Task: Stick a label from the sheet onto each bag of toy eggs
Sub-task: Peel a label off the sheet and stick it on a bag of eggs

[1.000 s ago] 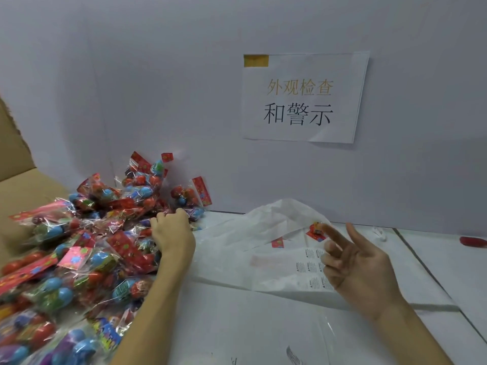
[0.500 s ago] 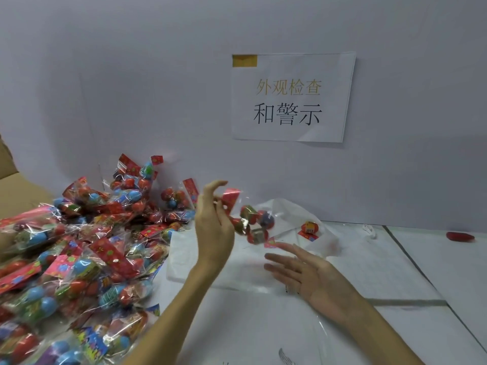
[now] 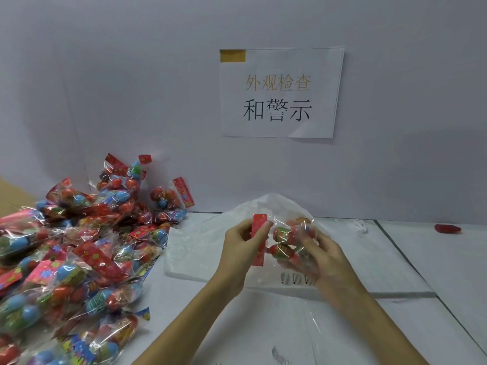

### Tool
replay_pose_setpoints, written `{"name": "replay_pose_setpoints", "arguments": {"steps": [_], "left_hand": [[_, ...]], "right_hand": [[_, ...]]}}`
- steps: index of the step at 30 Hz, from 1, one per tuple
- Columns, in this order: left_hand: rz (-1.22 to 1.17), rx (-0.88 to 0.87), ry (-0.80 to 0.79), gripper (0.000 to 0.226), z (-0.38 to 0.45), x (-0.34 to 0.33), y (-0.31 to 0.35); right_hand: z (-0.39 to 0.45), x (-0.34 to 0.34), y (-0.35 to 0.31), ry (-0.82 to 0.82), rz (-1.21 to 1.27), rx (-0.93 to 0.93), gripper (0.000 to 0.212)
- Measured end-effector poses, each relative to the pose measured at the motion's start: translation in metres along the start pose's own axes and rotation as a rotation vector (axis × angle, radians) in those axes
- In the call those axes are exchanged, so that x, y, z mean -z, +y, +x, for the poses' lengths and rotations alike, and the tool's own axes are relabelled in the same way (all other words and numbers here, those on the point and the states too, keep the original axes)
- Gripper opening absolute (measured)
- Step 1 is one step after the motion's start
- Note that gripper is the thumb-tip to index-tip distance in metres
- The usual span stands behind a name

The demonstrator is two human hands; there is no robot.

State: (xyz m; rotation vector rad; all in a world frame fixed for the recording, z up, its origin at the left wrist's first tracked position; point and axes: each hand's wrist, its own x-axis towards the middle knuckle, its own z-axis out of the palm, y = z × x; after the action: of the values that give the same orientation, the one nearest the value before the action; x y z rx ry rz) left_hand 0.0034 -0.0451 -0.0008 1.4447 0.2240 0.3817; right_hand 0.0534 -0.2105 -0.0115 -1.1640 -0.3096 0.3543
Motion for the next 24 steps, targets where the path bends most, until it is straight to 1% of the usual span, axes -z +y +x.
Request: {"name": "replay_pose_setpoints", "arguments": {"steps": [4,8,13,15,17,19,21,24], "left_hand": [[-0.131,0.022,-0.017,0.016,0.001,0.006,0.005],[-0.091,-0.011,-0.008,0.015,0.001,0.001,0.002],[-0.088,0.029,0.080,0.016,0.006,0.004,-0.002],[-0.086,0.067,0.050,0.021,0.008,0.008,0.002],[-0.027,0.121,-0.008,0.039,0.011,0.012,0.006],[0.087,0.146,-0.117,0.052,0.010,0.014,0.006],[0.084,0.156,-0.210,0.049,0.007,0.012,0.003],[-0.041,0.182,-0.191,0.040,0.006,0.013,0.001]], "right_hand": [[0.001,0.000,-0.003,0.063,0.065,-0.008,0.037],[0.002,0.002,-0.002,0.095,0.148,-0.041,0.038],[0.003,0.003,0.000,-0.021,0.045,-0.018,0.043],[0.001,0.003,0.000,-0.002,-0.032,0.006,0.047],[-0.001,0.003,0.001,0.019,-0.160,0.020,0.053],[-0.002,0.003,0.004,0.011,-0.280,0.017,0.048],[-0.003,0.002,0.004,0.005,-0.324,0.002,0.041],[-0.004,0.002,-0.001,0.005,-0.318,0.000,0.040]]}}
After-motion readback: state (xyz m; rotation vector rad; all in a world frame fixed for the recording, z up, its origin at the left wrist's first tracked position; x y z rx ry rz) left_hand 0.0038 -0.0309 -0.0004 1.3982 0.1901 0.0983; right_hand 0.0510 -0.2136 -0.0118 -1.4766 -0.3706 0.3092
